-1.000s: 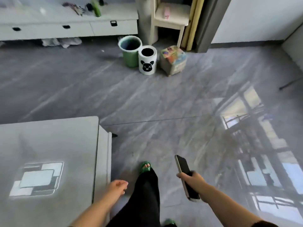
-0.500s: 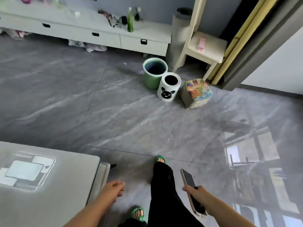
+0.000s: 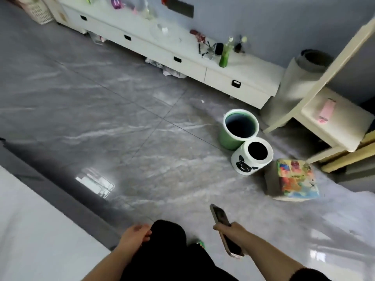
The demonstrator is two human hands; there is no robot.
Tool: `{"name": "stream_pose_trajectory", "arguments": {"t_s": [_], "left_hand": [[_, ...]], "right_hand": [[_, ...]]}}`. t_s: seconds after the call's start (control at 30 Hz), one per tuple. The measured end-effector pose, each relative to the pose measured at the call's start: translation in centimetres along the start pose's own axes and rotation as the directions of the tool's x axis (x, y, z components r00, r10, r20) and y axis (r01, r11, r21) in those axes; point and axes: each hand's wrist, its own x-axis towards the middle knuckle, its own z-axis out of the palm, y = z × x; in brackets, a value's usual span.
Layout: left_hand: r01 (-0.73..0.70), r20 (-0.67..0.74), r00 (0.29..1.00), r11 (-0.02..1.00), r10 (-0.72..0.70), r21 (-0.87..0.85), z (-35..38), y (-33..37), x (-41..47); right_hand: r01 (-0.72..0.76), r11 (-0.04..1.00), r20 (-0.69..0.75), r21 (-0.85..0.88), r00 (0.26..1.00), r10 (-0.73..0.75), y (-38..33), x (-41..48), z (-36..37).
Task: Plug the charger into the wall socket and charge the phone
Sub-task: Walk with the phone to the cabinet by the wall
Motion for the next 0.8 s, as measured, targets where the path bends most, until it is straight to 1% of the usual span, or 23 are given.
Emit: {"name": "stream_pose_trajectory", "arguments": {"t_s": [0.1,0.23,0.33,0.5,0.67,0.8], "left_hand": [[0.020,-0.032,0.999,0.995,-0.024,-0.100,-2.7,3.8,2.9],[0.047,-0.079,0.995,0.989,-0.059,-0.137,-6.4,10.4,6.6],[0.059,-0.056,0.996,0.992,-0.066,-0.115,-9.1,15.6,9.6],[0.059,-0.013,0.998,0.997,-0.059,-0.046,-11.8,25.3,14.6],[0.041,0.050,0.998,0.998,-0.039,-0.036,-12.5,36.2,20.7],[0.024,0.103,0.995,0.997,-0.017,-0.070,-12.9,45.1,26.2]], "right_hand": [[0.057,0.998,-0.024,-0.017,0.998,-0.057,-8.7,2.5,-0.9],[0.071,0.997,-0.004,-0.026,0.997,-0.071,-19.7,5.2,-1.8],[0.049,0.999,-0.011,-0.021,0.999,-0.049,-26.4,6.5,-2.6],[-0.016,1.000,0.001,0.013,1.000,0.016,-34.0,9.2,-5.3],[-0.164,0.985,0.083,0.061,0.984,0.159,-39.9,13.1,-10.2],[-0.216,0.975,0.048,0.041,0.976,0.214,-46.0,16.4,-14.0]]}}
